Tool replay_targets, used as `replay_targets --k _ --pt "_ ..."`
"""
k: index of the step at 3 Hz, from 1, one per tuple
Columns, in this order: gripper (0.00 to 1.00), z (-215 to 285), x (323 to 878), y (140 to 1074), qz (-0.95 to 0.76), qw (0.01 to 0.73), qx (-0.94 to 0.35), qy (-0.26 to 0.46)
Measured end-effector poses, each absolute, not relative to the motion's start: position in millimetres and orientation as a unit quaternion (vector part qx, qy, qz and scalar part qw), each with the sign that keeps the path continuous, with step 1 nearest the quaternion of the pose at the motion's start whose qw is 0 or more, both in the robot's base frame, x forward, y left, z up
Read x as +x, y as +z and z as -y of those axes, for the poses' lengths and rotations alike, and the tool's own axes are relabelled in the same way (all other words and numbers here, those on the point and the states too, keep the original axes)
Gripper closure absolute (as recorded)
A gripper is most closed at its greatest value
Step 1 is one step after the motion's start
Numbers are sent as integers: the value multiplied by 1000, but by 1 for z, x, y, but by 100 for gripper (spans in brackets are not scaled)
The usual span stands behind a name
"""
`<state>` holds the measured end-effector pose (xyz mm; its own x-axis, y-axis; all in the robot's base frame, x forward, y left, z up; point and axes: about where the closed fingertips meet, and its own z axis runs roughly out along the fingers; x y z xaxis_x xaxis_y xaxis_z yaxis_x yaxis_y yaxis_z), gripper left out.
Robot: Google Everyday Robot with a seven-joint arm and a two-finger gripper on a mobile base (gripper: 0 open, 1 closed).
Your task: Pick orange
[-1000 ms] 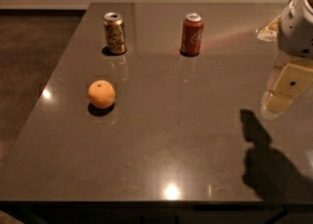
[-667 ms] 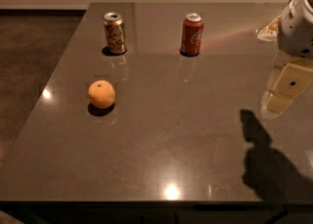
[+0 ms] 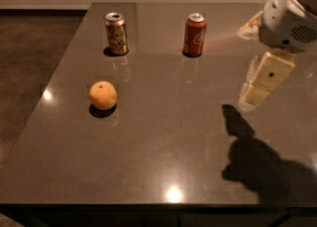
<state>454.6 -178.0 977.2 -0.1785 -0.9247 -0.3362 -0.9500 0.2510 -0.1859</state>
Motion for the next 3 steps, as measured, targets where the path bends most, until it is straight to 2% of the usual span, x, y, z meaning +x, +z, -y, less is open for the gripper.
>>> replay_targets --k 3 --pt "0 12 472 943 -721 252 -628 150"
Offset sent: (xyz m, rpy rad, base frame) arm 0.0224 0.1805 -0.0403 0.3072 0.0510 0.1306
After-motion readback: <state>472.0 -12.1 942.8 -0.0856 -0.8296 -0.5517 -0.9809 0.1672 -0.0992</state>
